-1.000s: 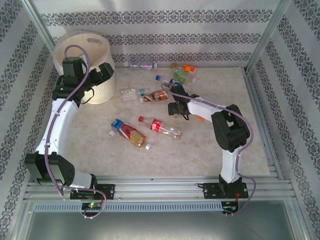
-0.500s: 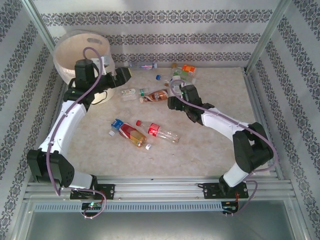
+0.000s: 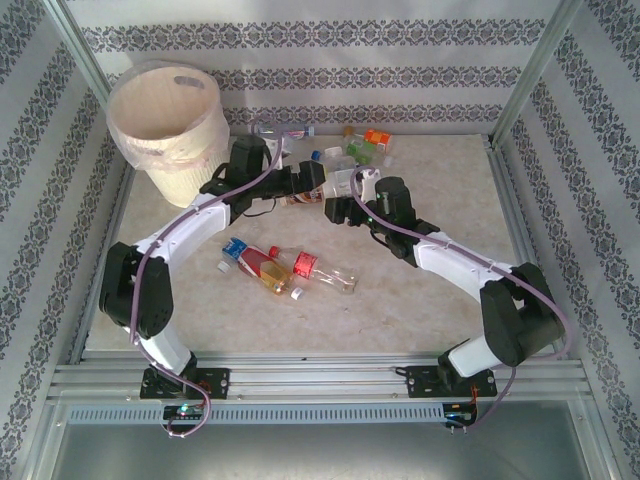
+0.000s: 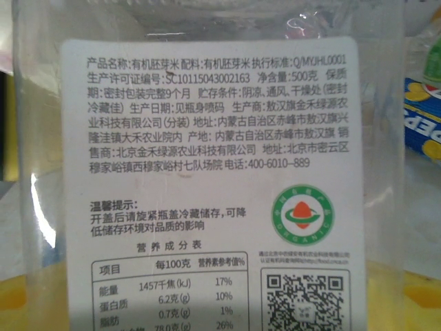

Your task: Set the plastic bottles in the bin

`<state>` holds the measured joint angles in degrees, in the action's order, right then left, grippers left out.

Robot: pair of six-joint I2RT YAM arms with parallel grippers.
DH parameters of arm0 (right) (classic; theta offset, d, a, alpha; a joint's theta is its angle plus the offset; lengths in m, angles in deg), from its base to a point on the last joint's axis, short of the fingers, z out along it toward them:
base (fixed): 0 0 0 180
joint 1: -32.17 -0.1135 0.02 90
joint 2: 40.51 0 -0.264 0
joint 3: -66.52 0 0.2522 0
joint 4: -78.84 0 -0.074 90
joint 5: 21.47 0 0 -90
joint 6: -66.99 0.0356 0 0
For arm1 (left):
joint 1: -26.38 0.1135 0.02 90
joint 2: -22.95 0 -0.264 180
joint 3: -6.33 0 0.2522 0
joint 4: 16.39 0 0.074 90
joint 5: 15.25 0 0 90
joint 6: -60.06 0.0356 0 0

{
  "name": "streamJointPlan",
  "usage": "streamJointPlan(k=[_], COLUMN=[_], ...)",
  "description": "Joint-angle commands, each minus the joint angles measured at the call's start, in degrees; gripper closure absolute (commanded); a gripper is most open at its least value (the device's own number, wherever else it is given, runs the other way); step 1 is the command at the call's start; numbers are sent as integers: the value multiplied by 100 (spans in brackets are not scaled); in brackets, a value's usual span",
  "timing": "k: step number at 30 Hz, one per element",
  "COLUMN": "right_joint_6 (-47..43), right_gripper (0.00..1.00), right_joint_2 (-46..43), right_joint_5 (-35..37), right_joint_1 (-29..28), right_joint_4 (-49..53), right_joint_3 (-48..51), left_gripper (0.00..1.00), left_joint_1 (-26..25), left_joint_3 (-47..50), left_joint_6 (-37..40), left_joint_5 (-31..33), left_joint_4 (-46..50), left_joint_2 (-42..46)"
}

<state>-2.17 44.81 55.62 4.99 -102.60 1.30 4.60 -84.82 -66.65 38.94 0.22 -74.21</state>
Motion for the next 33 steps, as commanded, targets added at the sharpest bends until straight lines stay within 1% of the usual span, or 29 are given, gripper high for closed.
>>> streamJointPlan(k=[1,3,7,11,15,17,20,24,28,31,33], right_joint_6=[-35,-57,-56,-156,-293,-389,-462,-605,-581,-632,-702], right_gripper=[34,34,34,34,34,33,33,32,28,19,13], right_joint_2=[-115,-87,-31,-38,-55,-45,-24,-11,-10,-15,-36], right_joint_5=[-470,-492,-607,-753,-623,-588,-541,-678,-921,-1238,-1325], right_joint_1=[-93,-111,-134,-246,-348,-367,-345,-299,-202,-143,-139], right_joint_4=[-363,-344,-334,-328,-104,52,228,505,575,662,800], right_joint_3=[8,-26,-97,-172,-304,-365,-382,-460,-522,-590,-637], left_gripper=[0,0,0,0,0,5,19,36,44,46,47], left_joint_1=[-100,-150,-169,-181,-186,-195,-216,-228,-229,-230,-216], left_joint_3=[-175,-154,-113,-527,-560,-550,-540,-499,-455,-460,-462], left_joint_6=[-249,-344,-456,-368,-415,-442,-365,-302,-363,-353,-332], left_joint_5=[-288,-356,-226,187,367,294,209,-1,-71,46,176], left_joint_4=[-895,-1139,-1321,-430,-375,-450,-432,-422,-526,-509,-446], left_joint_2=[-117,-154,-209,-525,-645,-639,-616,-611,-602,-551,-508])
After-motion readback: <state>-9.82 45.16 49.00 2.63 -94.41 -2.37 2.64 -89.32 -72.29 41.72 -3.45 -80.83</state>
